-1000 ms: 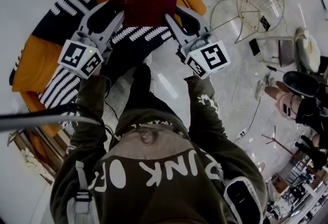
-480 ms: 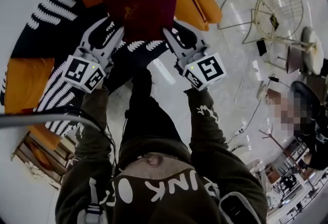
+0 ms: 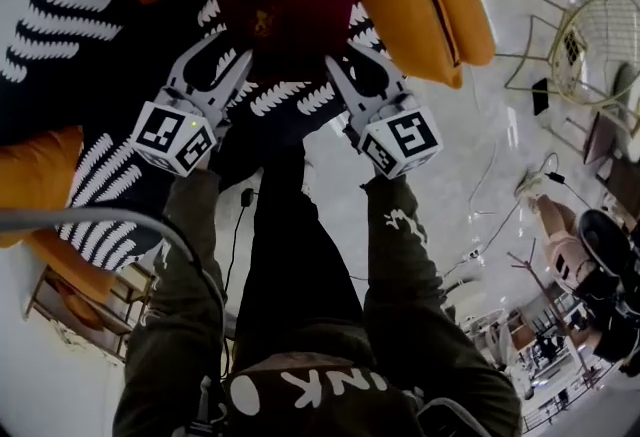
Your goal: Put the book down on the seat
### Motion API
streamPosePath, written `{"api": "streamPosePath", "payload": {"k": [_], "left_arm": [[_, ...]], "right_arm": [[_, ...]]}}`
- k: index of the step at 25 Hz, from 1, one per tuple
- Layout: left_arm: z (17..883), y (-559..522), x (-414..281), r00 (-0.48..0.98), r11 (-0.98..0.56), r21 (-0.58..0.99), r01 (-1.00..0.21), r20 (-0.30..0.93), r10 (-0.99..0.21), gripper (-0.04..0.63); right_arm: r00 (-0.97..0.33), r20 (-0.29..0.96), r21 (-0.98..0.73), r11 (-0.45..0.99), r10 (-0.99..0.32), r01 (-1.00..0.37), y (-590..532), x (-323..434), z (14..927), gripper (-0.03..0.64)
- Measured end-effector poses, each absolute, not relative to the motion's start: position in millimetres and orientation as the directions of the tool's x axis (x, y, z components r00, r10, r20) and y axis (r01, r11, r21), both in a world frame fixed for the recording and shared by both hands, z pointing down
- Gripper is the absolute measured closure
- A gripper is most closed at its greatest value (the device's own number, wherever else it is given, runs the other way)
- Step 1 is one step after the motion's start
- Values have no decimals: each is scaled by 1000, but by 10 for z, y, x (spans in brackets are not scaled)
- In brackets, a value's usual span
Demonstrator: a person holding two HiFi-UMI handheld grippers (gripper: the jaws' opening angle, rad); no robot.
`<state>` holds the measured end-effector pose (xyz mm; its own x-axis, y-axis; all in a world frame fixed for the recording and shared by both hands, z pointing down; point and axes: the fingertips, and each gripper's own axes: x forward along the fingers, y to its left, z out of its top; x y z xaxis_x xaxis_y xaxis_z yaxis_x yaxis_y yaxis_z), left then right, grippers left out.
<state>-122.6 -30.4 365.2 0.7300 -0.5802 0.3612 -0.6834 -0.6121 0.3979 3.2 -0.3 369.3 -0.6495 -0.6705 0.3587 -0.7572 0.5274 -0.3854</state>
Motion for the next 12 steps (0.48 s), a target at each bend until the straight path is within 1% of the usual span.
{"api": "streamPosePath", "payload": {"k": [5, 12], "left_arm": [[4369, -474, -1227, 730, -597, 421, -683, 410, -546, 434], [4958, -723, -1111, 734, -576, 455, -679, 442, -516, 434]], "right_arm": [[-642, 411, -415, 494, -647, -764, -181, 32, 4414, 509], [-628, 460, -451, 443, -628, -774, -416, 143, 4955, 509]]}}
